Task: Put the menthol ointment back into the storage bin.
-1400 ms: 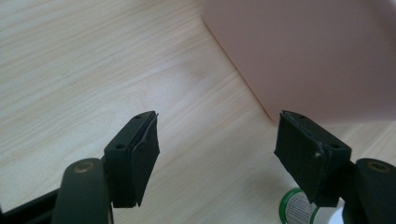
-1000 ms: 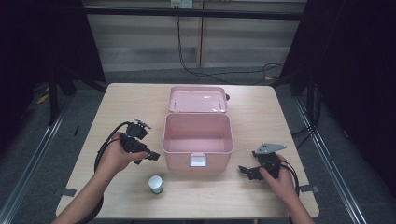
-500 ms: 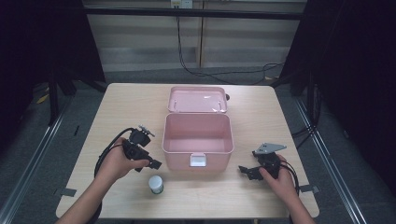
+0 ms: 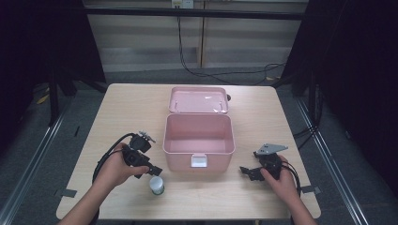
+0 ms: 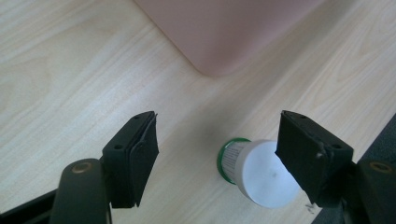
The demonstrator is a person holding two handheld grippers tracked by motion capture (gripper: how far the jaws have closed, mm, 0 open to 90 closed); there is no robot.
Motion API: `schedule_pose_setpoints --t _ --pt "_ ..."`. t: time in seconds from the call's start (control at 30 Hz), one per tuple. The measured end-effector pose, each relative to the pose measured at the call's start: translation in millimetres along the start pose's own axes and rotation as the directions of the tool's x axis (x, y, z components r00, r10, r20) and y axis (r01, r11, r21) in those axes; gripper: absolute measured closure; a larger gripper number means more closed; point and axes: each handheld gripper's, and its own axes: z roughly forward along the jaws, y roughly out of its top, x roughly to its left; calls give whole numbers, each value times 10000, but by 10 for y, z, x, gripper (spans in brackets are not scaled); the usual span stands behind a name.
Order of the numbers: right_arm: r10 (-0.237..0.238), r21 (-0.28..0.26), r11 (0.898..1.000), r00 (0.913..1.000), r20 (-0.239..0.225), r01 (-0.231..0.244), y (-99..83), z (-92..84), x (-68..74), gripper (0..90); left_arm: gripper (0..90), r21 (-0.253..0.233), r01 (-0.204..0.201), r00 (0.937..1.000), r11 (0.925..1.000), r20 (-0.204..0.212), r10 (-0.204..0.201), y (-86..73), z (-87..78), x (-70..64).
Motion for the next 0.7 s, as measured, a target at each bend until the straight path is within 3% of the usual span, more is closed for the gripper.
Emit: schedule_pose_setpoints --t 0.7 --pt "3 3 10000 10000 6 -3 0 0 0 120 287 163 -66 9999 9998 137 64 -107 37 -53"
